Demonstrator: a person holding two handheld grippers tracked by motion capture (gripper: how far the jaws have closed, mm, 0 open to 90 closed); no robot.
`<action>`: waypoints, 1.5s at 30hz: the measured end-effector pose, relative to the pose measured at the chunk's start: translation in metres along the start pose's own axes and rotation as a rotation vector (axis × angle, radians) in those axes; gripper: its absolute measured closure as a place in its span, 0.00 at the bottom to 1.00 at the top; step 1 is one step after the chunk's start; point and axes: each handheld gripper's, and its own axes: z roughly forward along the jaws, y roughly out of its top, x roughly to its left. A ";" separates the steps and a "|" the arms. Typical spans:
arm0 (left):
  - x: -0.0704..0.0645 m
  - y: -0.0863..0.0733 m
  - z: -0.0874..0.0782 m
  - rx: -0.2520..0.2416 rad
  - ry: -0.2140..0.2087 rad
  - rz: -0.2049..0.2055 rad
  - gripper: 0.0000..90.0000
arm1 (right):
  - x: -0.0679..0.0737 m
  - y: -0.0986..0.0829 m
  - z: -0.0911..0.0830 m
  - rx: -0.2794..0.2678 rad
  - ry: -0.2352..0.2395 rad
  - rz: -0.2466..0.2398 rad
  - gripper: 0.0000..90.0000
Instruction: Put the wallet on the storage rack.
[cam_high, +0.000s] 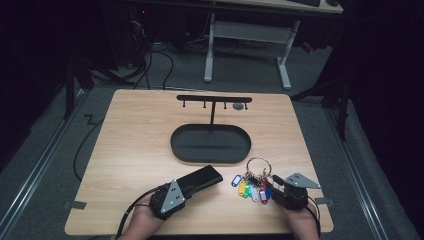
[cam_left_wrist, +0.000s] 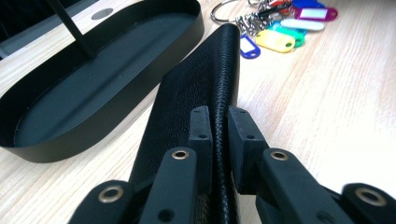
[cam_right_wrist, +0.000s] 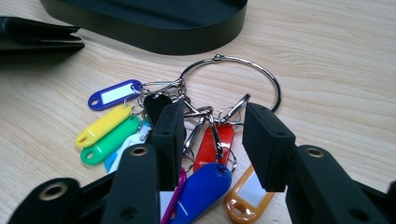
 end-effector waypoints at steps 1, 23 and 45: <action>0.001 0.000 -0.002 -0.007 -0.002 -0.011 0.90 | 0.000 0.000 0.000 0.001 0.004 -0.001 0.65; 0.008 0.001 -0.018 -0.058 -0.045 -0.126 0.91 | 0.004 0.004 0.005 0.003 0.031 -0.002 0.64; 0.013 0.001 -0.022 -0.120 -0.127 -0.231 0.91 | 0.003 0.003 0.007 0.007 0.031 0.001 0.63</action>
